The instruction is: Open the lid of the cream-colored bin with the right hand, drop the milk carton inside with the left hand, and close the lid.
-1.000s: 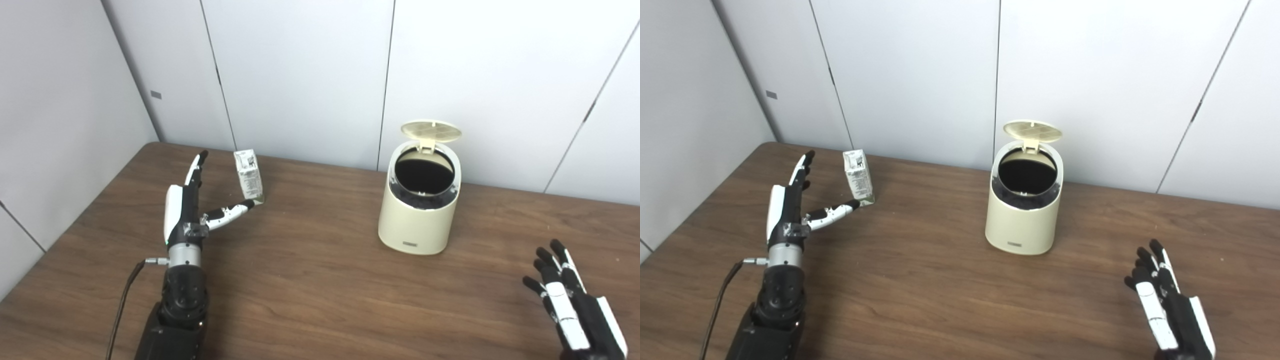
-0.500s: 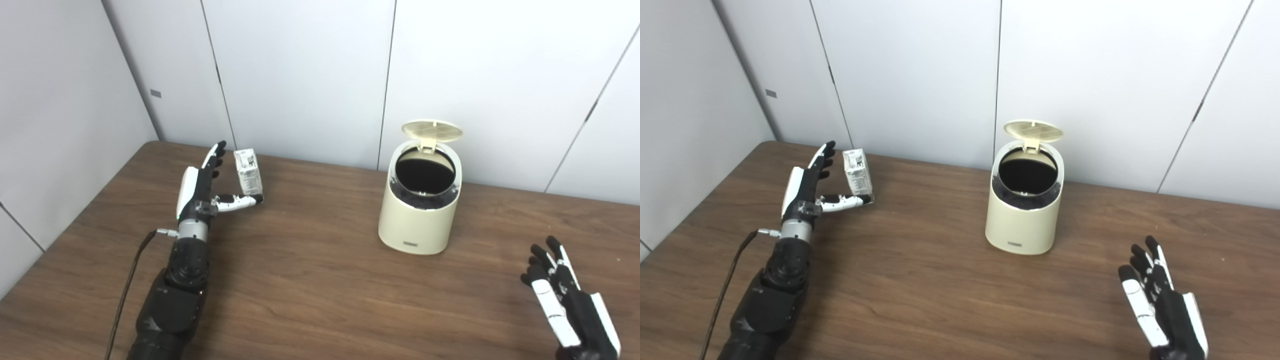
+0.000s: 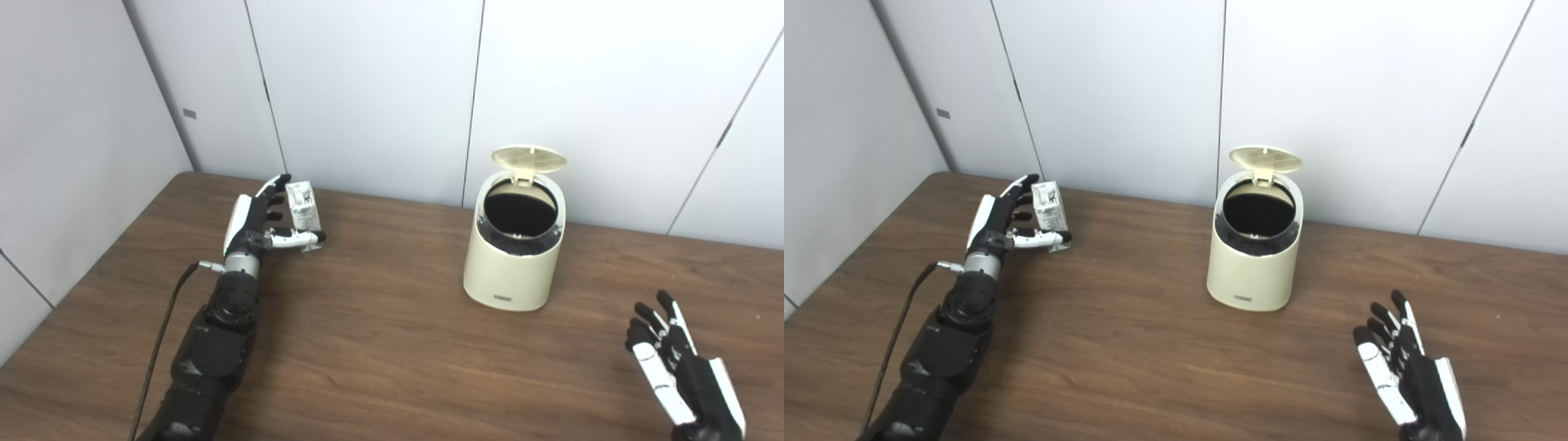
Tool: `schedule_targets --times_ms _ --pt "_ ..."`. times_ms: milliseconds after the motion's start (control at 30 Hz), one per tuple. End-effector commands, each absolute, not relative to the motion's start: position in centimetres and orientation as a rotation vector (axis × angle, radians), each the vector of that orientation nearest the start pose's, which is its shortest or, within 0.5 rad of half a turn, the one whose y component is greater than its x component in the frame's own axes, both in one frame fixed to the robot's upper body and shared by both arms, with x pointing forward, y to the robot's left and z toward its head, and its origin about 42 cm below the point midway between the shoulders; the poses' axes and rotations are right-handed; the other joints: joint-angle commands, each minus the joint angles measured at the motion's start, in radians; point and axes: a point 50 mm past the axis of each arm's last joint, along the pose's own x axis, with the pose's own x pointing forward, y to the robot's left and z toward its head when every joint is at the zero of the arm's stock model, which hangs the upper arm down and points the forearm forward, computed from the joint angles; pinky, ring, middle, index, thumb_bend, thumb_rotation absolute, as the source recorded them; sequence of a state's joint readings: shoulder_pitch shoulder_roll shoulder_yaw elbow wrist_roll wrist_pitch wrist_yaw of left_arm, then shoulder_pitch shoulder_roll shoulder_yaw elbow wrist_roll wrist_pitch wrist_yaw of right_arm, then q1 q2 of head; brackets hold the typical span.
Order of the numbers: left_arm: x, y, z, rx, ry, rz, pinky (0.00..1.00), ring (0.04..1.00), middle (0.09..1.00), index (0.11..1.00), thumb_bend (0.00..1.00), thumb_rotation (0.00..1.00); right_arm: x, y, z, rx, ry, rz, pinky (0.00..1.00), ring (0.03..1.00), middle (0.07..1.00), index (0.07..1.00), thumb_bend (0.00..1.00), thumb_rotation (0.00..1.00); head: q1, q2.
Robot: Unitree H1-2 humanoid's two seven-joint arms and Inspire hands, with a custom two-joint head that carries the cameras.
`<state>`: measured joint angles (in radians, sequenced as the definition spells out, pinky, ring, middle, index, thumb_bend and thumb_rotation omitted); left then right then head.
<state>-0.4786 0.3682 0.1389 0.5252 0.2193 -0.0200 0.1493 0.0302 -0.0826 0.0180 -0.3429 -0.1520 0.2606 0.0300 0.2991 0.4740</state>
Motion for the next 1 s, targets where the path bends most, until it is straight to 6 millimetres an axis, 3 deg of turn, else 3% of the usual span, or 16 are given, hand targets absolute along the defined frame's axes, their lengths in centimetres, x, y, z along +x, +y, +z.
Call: schedule_targets --times_ms 0,367,600,667,700,767,967 --pt "44.3 38.3 19.8 0.526 -0.124 0.332 0.78 0.878 0.906 0.932 0.87 0.0 26.9 -22.6 17.8 -0.217 -0.124 -0.005 0.82 0.899 0.913 1.0 0.33 0.7 0.001 -0.001" --pt "44.9 38.2 19.7 0.521 -0.121 0.318 0.74 0.84 0.864 0.879 0.84 0.0 26.8 -22.6 17.7 -0.231 -0.118 0.001 0.83 0.896 0.912 1.0 0.35 0.76 -0.006 0.003" --pt "45.0 37.9 19.6 0.524 -0.152 0.313 0.61 0.653 0.689 0.708 0.8 0.0 26.8 -22.5 17.6 -0.239 -0.119 -0.002 0.87 0.906 0.905 1.0 0.37 0.82 -0.011 0.005" --pt "45.0 37.8 19.6 0.514 -0.159 0.306 0.58 0.602 0.646 0.66 0.77 0.0 26.8 -22.5 17.6 -0.233 -0.125 -0.004 0.85 0.904 0.906 1.0 0.37 0.82 -0.011 0.005" --pt "45.0 37.7 19.7 0.514 -0.161 0.301 0.57 0.586 0.572 0.58 0.65 0.0 26.8 -22.6 17.7 -0.233 -0.131 -0.009 0.84 0.896 0.899 1.0 0.36 0.81 -0.011 0.005" --pt "45.0 37.4 19.7 0.534 -0.154 0.295 0.55 0.538 0.524 0.498 0.54 0.0 26.9 -22.6 17.7 -0.206 -0.145 -0.018 0.82 0.886 0.884 1.0 0.32 0.77 -0.011 0.005" --pt "45.0 36.8 20.1 0.554 -0.144 0.286 0.57 0.509 0.515 0.453 0.5 0.0 27.0 -22.7 17.6 -0.188 -0.143 -0.024 0.85 0.863 0.833 0.974 0.28 0.76 -0.014 0.017"
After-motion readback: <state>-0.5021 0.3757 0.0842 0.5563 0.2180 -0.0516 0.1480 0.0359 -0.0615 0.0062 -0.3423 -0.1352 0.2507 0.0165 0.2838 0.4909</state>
